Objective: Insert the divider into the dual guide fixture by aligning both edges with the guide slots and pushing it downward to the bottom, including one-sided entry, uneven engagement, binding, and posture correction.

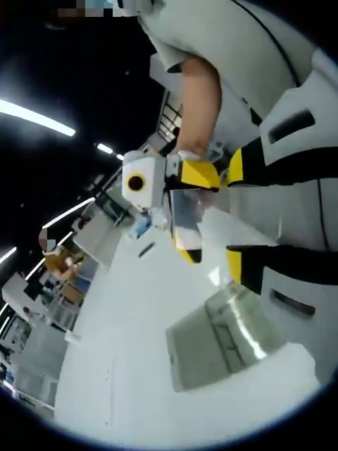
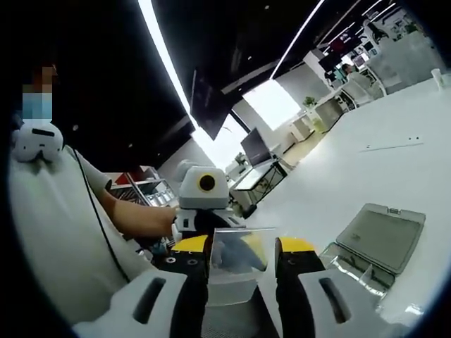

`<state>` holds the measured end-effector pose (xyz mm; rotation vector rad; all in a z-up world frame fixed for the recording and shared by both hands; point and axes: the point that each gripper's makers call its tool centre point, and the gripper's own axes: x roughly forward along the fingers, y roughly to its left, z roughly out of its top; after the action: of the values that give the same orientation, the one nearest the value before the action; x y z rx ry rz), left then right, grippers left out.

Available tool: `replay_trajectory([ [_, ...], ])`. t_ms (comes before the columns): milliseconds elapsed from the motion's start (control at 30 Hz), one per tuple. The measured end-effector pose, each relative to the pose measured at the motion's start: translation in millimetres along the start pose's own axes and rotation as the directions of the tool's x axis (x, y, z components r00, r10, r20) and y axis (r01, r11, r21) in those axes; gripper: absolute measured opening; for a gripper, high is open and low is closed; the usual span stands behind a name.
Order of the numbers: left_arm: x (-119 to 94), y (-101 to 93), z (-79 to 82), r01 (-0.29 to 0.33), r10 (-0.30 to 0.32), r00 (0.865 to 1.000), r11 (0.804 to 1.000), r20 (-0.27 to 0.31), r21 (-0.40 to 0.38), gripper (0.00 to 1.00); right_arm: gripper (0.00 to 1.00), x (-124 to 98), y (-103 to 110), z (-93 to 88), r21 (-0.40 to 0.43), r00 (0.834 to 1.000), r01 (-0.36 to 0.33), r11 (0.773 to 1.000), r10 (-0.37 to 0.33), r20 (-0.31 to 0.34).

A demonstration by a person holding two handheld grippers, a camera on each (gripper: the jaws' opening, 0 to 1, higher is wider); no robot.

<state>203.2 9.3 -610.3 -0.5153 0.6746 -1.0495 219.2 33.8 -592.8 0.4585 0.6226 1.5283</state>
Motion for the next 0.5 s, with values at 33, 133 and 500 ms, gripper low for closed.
replay_trajectory([
  [33,-0.1,0.1,0.0,0.001,-0.001,1.0,1.0,0.0,0.0,0.29,0.33,-0.2,0.2,-0.1,0.0,1.0,-0.001,1.0,0.001,0.0],
  [133,0.0,0.5,0.0,0.002,-0.002,1.0,1.0,0.003,-0.003,0.29,0.33,-0.2,-0.1,0.0,0.008,1.0,0.002,1.0,-0.002,0.002],
  [500,-1.6,-1.3,-2.4,0.024,-0.023,1.0,1.0,0.012,-0.014,0.29,0.33,-0.4,1.4,-1.3,0.025,1.0,-0.006,1.0,0.006,-0.005],
])
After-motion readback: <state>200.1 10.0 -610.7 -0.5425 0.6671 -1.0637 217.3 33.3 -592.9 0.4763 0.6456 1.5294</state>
